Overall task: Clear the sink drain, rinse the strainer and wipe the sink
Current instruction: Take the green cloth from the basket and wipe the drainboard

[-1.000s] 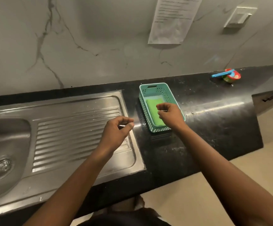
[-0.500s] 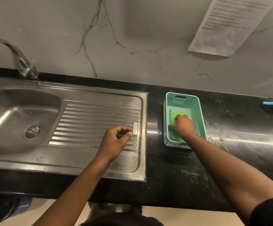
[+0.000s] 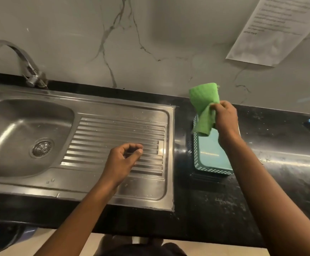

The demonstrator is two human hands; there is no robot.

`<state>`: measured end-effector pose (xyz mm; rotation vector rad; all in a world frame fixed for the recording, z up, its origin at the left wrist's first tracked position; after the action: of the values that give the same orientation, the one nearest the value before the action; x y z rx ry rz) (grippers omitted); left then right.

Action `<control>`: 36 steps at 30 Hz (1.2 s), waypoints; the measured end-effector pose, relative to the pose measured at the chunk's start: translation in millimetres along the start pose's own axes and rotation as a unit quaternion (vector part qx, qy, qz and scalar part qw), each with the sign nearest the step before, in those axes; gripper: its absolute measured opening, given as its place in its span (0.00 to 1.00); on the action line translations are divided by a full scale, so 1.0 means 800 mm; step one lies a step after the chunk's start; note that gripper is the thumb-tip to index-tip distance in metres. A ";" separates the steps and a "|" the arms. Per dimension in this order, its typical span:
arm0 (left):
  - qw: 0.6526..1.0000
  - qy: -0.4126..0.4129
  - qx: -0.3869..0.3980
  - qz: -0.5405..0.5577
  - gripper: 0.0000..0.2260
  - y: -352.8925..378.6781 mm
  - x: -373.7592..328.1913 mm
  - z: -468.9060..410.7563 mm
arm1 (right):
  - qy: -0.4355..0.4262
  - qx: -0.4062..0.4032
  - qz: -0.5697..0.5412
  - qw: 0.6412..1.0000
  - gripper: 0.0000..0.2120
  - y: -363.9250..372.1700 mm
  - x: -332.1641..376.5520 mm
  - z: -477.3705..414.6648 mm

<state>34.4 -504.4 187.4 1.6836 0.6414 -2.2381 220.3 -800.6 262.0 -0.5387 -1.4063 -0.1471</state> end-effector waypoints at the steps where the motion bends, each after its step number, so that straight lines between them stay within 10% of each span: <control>1: 1.000 -0.002 0.000 0.002 0.06 -0.006 0.002 -0.003 | 0.066 0.029 -0.047 0.996 0.03 0.023 -0.002 0.003; 5: 1.000 -0.010 -0.002 0.022 0.06 -0.036 0.009 -0.022 | 0.221 0.094 -0.089 0.967 0.07 0.109 -0.015 0.019; 10: 0.999 -0.019 -0.001 0.032 0.06 -0.071 0.023 -0.047 | -0.111 0.085 0.188 0.972 0.17 0.185 -0.011 -0.016; 18: 0.999 -0.037 0.009 0.023 0.06 -0.089 0.034 -0.084 | -0.285 0.309 0.554 0.719 0.33 0.292 -0.129 -0.013; 36: 0.997 -0.039 0.066 0.026 0.06 -0.077 0.023 -0.094 | -0.310 0.235 0.516 0.763 0.31 0.146 -0.185 0.192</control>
<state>63.2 -412.6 164.7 1.6416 0.4342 -2.3428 104.2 -662.9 98.6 -0.9036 -1.4883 1.3612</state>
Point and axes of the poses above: each hand's wrist, its own z-axis away from the middle knuckle, its own y-axis out of the palm, x = y × z, the point moved 6 cm from there along -z, towards the middle knuckle, and after that the axes turned 13 degrees about -x, right-handed, at the moved point
